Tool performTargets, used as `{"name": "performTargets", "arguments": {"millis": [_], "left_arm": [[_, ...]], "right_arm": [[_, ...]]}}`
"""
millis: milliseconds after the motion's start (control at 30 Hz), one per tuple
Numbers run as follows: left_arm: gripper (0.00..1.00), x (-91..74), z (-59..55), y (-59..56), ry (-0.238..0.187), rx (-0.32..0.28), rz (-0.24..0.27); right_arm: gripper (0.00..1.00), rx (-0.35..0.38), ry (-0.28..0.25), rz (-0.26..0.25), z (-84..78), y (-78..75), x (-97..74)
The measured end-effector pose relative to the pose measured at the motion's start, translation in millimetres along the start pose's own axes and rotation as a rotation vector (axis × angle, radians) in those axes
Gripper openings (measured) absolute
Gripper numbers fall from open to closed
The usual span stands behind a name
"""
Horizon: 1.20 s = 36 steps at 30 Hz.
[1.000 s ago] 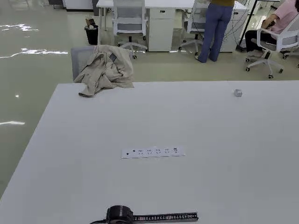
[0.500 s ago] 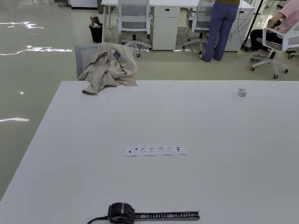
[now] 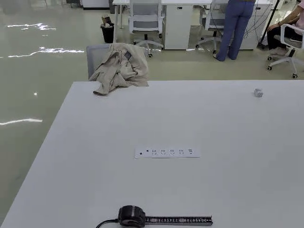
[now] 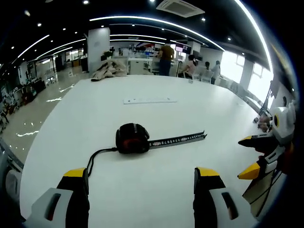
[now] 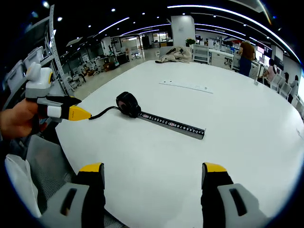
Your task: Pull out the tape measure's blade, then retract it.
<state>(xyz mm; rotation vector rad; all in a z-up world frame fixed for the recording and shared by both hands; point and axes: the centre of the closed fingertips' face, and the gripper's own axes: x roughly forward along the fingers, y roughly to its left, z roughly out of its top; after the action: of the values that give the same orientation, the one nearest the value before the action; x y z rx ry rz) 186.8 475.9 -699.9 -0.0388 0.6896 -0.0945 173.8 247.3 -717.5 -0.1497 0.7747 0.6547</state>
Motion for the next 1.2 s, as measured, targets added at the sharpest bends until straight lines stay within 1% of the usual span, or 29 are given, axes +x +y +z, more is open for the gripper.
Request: {"name": "performTargets", "arguments": {"millis": [100,233,333,467,567,667,733,833,1000,1067,1200], "left_arm": [[0.89,8.6,4.5,-1.0,-0.005,0.015,0.011],[0.89,18.7,6.8,-3.1,0.000,0.002,0.014],[0.88,25.5,10.0,-4.1,-0.002,-0.004,0.021],[0.88,33.6,8.8,-2.7,0.009,-0.024,0.028],[0.88,39.5,9.4,-2.2,0.003,-0.035,0.031],[0.87,46.0,9.9,-1.7,0.008,-0.043,0.036],[0.87,49.4,10.8,-1.7,0.006,-0.058,0.036],[0.87,54.6,11.9,-1.8,0.008,-0.063,0.043],[0.87,62.0,13.2,-2.1,0.005,-0.073,0.047],[0.87,64.2,13.1,-2.1,0.010,-0.068,0.052],[0.86,71.1,12.8,-1.2,0.012,-0.081,0.056]], "right_arm": [[0.86,-0.017,0.009,0.005,-0.4,-2.4,4.5],[0.85,-0.021,0.007,0.003,3.2,-7.9,6.8],[0.84,-0.038,0.011,0.002,5.2,-12.1,9.6],[0.83,-0.053,0.018,0.007,5.4,-16.6,13.2],[0.81,-0.055,0.021,0.011,6.6,-20.4,16.7],[0.81,-0.081,0.029,0.023,8.3,-22.8,21.5],[0.81,-0.088,0.031,0.029,10.5,-24.6,23.1],[0.80,-0.106,0.036,0.034,12.7,-30.4,27.6],[0.79,-0.128,0.041,0.050,16.1,-35.3,33.1],[0.78,-0.138,0.043,0.049,16.7,-37.9,34.8],[0.78,-0.162,0.053,0.048,18.5,-44.9,38.3]]}}
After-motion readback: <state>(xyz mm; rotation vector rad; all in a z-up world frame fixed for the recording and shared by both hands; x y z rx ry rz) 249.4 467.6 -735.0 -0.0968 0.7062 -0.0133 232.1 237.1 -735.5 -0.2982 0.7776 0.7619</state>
